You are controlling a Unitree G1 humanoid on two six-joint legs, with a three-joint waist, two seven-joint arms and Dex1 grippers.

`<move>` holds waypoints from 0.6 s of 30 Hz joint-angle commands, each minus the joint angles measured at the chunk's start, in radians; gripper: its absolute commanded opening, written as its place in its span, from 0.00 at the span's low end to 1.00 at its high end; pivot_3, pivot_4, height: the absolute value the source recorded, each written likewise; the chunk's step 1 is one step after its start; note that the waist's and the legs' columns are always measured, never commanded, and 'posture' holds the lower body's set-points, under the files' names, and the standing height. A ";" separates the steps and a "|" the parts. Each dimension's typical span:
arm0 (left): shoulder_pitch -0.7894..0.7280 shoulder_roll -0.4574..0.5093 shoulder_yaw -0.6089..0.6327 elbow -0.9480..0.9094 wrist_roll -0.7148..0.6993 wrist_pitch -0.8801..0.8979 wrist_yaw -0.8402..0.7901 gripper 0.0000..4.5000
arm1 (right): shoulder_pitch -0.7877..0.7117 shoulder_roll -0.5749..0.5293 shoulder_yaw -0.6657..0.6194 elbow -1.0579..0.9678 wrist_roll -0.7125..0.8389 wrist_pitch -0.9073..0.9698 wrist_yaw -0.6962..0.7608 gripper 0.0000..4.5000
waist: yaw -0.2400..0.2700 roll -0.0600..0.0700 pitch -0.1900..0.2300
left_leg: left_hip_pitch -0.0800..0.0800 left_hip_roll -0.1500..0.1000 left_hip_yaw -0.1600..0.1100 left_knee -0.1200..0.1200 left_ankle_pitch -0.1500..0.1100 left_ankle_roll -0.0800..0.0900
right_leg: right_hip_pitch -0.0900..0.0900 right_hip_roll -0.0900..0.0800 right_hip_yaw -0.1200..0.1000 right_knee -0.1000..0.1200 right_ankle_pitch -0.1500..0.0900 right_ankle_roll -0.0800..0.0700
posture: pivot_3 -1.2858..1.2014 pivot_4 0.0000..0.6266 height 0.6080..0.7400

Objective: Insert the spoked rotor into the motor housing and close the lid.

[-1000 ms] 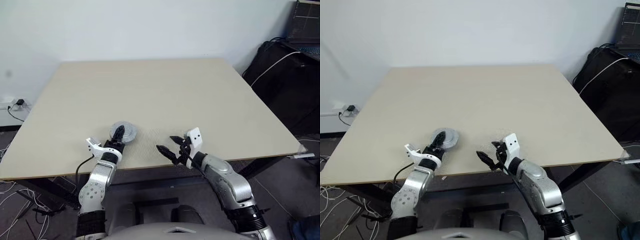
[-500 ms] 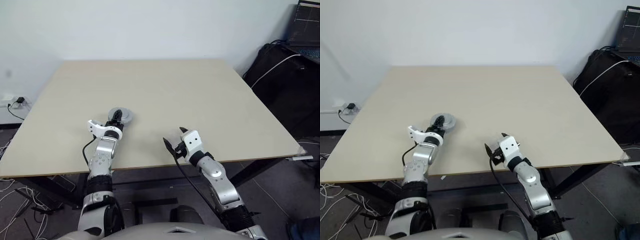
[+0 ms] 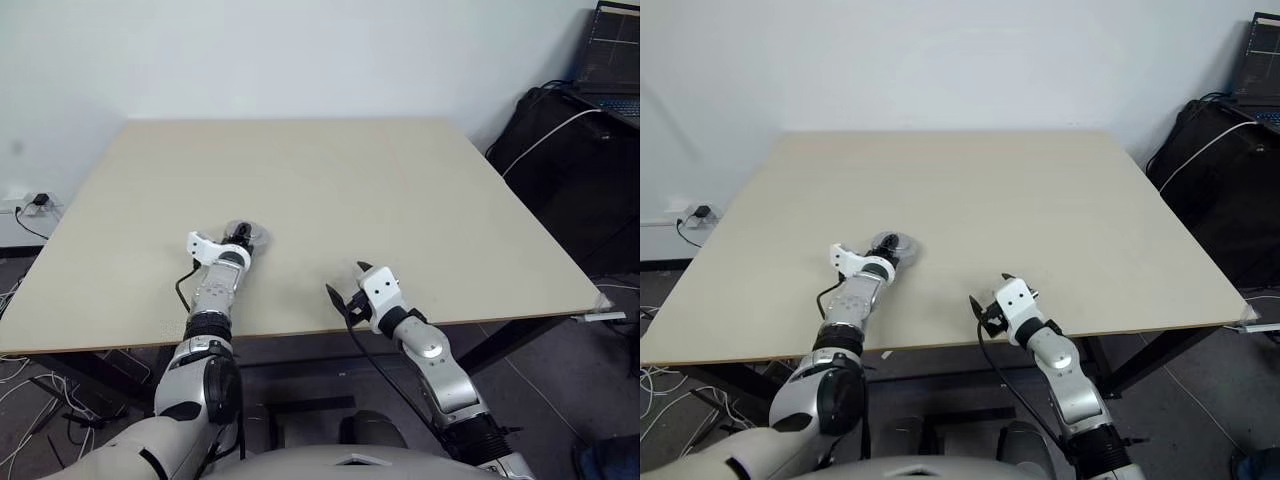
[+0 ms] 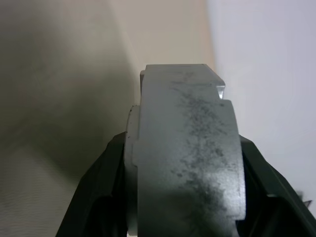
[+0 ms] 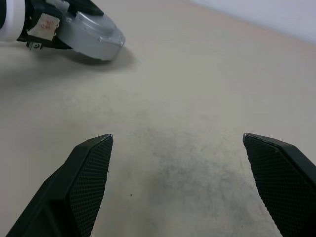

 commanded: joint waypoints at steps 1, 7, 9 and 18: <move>-0.058 0.010 0.015 0.016 0.030 -0.020 -0.031 0.54 | -0.003 -0.002 -0.002 -0.060 -0.004 0.005 0.002 1.00 | 0.000 0.000 0.000 | 0.000 0.000 0.000 0.000 0.000 0.000 | 0.000 0.000 0.000 0.000 0.000 0.000 | 0.52 0.00 1.00; -0.026 -0.001 0.021 -0.003 0.072 0.022 0.012 0.98 | 0.002 0.000 -0.004 -0.072 -0.008 0.023 0.003 1.00 | 0.000 0.000 -0.001 | 0.002 0.000 -0.003 0.000 0.000 0.000 | 0.001 0.000 0.000 0.000 0.000 0.000 | 0.52 0.00 1.00; 0.023 -0.008 0.003 -0.068 0.079 0.083 0.029 0.99 | 0.002 0.002 -0.003 -0.073 -0.005 0.030 0.006 1.00 | -0.002 0.001 -0.001 | 0.004 0.000 -0.003 0.001 0.000 0.000 | 0.002 0.000 0.000 0.000 0.000 0.000 | 0.52 0.00 1.00; 0.409 -0.004 -0.157 -0.604 0.122 0.451 0.130 0.99 | -0.004 0.025 0.000 -0.072 0.021 0.127 0.033 1.00 | -0.023 0.004 -0.009 | 0.008 0.001 0.000 -0.001 -0.001 0.001 | 0.004 -0.001 0.003 0.001 0.000 0.000 | 0.52 0.00 1.00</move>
